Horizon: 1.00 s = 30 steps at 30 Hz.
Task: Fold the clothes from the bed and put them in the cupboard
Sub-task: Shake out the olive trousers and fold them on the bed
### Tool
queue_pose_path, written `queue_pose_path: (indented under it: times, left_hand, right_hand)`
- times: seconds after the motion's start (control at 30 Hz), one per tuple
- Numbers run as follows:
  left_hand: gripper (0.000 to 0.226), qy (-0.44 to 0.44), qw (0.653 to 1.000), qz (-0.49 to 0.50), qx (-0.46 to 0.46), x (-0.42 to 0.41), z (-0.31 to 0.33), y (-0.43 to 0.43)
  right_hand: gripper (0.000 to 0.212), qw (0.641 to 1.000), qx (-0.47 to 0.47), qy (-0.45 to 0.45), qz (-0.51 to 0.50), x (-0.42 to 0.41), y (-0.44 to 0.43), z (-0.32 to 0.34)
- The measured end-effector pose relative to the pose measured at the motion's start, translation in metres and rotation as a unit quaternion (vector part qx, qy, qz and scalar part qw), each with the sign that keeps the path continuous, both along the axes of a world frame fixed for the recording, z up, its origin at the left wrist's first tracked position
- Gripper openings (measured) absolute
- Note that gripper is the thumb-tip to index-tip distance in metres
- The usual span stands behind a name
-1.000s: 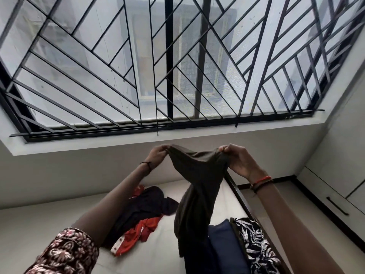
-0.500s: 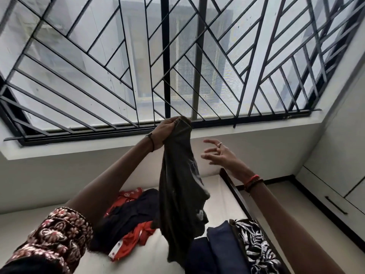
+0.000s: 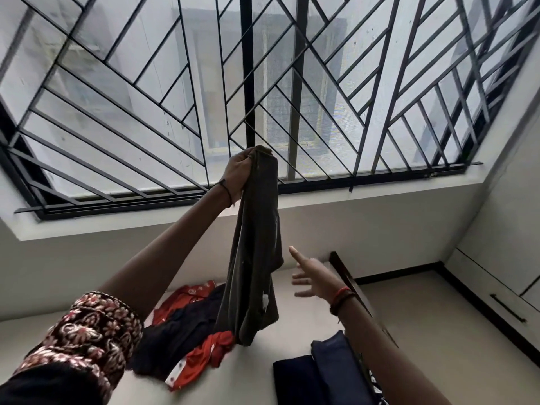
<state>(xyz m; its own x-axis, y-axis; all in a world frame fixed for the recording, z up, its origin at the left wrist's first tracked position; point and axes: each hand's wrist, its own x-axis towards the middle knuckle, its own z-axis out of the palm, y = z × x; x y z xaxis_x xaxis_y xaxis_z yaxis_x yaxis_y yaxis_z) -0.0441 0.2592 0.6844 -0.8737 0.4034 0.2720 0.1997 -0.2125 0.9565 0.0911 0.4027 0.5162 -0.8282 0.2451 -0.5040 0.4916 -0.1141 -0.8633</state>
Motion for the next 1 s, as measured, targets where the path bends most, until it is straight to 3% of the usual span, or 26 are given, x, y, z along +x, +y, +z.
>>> queue_pose_path:
  times: [0.13, 0.27, 0.53, 0.7, 0.83, 1.0]
  left_hand:
    - [0.022, -0.018, 1.0, -0.007, 0.013, -0.003, 0.002, -0.004]
    - [0.022, -0.028, 0.999, -0.028, 0.022, -0.003, 0.004, -0.008]
    - [0.03, -0.019, 0.999, 0.028, 0.001, -0.013, -0.003, -0.029]
    - [0.034, -0.043, 0.992, 0.105, -0.063, -0.025, -0.02, -0.062]
    - [0.034, -0.101, 0.986, 0.12, -0.046, -0.034, -0.044, -0.093]
    - [0.031, -0.2, 0.964, 0.121, -0.129, -0.039, -0.082, -0.12]
  right_hand:
    - [0.079, 0.988, -0.145, 0.033, -0.044, -0.01, -0.003, -0.027]
    - [0.074, 0.979, -0.186, 0.07, -0.049, -0.029, 0.005, -0.022]
    - [0.012, 0.958, -0.199, 0.188, -0.087, -0.039, 0.034, 0.016]
    - [0.04, 0.941, -0.188, 0.26, -0.105, -0.032, 0.063, 0.042]
    - [0.011, 0.941, -0.135, 0.287, -0.116, -0.024, 0.085, 0.062]
    - [0.012, 0.953, -0.083, 0.277, -0.087, -0.019, 0.081, 0.085]
